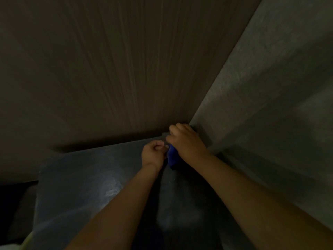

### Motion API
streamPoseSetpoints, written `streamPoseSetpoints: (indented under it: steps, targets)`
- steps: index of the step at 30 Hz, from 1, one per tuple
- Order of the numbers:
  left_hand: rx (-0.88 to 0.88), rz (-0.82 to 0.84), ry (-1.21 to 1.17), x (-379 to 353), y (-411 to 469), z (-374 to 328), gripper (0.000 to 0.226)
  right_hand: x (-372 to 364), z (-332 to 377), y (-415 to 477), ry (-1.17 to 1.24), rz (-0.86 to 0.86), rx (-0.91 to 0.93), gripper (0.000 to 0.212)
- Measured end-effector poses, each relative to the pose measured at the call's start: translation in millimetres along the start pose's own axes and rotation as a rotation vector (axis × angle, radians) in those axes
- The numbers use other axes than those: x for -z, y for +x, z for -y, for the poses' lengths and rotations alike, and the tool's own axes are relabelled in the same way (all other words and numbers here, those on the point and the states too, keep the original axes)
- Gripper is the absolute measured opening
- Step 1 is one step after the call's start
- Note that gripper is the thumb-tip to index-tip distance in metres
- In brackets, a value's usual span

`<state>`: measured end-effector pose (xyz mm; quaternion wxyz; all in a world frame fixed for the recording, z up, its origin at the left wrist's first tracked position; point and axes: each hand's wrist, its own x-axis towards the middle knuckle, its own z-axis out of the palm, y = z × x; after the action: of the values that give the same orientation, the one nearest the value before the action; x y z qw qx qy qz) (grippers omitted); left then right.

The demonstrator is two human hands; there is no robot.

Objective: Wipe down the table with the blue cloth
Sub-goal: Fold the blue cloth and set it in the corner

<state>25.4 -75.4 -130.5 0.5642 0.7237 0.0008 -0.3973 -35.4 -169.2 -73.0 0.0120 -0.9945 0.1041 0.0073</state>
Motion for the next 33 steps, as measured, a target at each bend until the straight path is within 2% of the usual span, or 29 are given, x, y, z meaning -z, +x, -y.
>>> streamPoseSetpoints:
  steps: [4,7,10,15,17,18,20,22,25,30,33]
  targets:
    - [0.013,-0.091,0.006,2.3,-6.6,1.5,0.021,20.7,7.5,-8.8,-0.053,0.080,-0.077,0.030]
    - [-0.014,-0.168,0.081,16.8,-11.8,7.9,0.010,32.8,6.1,-21.4,-0.028,0.055,-0.092,0.041]
    - [-0.065,-0.289,0.196,39.7,-14.5,13.3,0.004,40.5,2.0,-29.5,-0.035,0.104,-0.089,0.042]
    - [-0.107,-0.518,0.411,76.2,-26.3,4.8,0.028,54.5,-0.4,-32.5,-0.059,0.087,-0.076,0.050]
    - [-0.251,-0.546,0.458,80.4,-30.6,2.4,0.041,61.2,2.9,-35.1,-0.052,0.093,-0.081,0.052]
    - [-0.357,-0.496,0.476,78.1,-33.9,1.5,0.046,64.2,5.9,-37.4,-0.041,0.106,-0.078,0.052]
    - [-0.472,-0.271,0.446,62.4,-43.3,0.6,0.049,65.4,6.5,-41.6,-0.053,0.128,-0.073,0.053]
    - [-0.442,-0.057,0.390,41.4,-55.8,1.2,0.047,67.1,8.8,-44.5,-0.006,0.158,-0.124,0.056]
    - [-0.325,0.115,0.237,19.1,-64.8,9.9,0.047,73.1,14.9,-44.3,0.033,0.135,-0.177,0.061]
    - [-0.155,0.255,0.008,3.5,-76.2,13.4,0.060,86.4,23.6,-41.6,0.033,0.138,-0.207,0.068]
    - [-0.089,0.223,-0.131,-4.4,-79.1,14.6,0.047,88.3,30.8,-35.2,0.046,0.073,-0.223,0.063]
